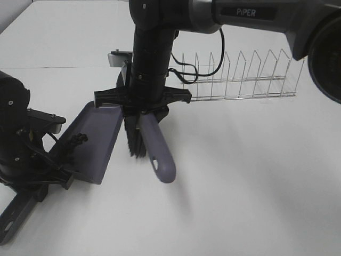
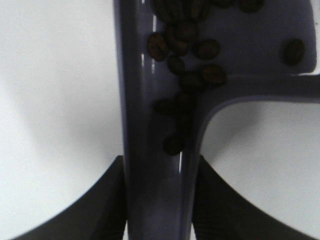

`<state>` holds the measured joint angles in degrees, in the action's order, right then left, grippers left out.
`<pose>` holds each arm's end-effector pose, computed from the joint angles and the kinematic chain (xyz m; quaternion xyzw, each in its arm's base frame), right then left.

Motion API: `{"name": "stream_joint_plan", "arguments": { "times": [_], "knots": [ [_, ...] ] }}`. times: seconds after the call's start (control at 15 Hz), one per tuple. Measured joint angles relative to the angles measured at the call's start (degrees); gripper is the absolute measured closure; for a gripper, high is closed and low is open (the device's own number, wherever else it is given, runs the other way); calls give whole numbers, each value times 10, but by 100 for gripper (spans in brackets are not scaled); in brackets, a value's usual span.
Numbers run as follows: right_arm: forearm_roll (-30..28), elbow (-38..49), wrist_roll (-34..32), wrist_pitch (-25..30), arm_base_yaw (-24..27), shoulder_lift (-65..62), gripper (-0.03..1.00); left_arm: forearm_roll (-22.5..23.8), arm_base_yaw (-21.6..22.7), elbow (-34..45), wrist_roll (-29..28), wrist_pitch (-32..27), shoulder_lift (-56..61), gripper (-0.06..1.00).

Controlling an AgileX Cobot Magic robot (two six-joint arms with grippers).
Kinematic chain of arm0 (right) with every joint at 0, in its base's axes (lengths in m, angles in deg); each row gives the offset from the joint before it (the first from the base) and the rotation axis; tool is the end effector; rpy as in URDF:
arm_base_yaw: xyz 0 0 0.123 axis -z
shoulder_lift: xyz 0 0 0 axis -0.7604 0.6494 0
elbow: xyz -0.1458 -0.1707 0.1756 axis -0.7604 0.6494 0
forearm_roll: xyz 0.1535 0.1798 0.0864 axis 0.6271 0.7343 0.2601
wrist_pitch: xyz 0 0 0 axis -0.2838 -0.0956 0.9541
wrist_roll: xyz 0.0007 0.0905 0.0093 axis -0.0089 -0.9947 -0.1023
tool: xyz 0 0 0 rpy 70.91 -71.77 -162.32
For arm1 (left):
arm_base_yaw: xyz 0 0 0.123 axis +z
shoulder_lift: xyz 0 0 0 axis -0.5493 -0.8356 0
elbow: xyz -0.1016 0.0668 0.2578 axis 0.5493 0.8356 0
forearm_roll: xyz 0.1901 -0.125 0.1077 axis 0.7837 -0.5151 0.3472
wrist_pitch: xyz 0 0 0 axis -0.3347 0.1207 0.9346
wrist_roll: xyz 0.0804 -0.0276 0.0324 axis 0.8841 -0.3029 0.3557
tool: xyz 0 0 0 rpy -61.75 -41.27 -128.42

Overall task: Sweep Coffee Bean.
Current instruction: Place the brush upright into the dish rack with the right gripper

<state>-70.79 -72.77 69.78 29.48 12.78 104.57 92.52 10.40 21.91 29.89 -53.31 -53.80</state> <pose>0.3745 0.2986 0.1555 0.1219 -0.9884 -0.0899 0.0135 0.2689 -0.1057 0.0892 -0.1221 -0.9907 -0.0510 0.0306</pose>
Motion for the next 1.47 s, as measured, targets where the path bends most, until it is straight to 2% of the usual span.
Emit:
{"name": "stream_joint_plan", "arguments": {
  "times": [0.2,0.53,0.67,0.8,1.13,1.2,1.47],
  "knots": [
    [-109,0,-3,1,0,-23,68,0,0,0,2,-1,0,64],
    [-160,5,9,3,0,-44,68,1,0,0,2,-1,0,64],
    [-201,42,21,3,0,-48,68,1,0,0,2,-1,0,64],
    [-217,69,22,3,0,-49,68,1,0,0,2,-1,0,64],
    [-207,193,40,2,12,-123,68,1,0,0,2,-1,0,64],
    [-179,241,53,2,56,-168,68,1,0,0,2,-1,0,64],
    [-109,260,116,2,186,-188,68,1,0,0,2,-1,0,64]
  ]
}}
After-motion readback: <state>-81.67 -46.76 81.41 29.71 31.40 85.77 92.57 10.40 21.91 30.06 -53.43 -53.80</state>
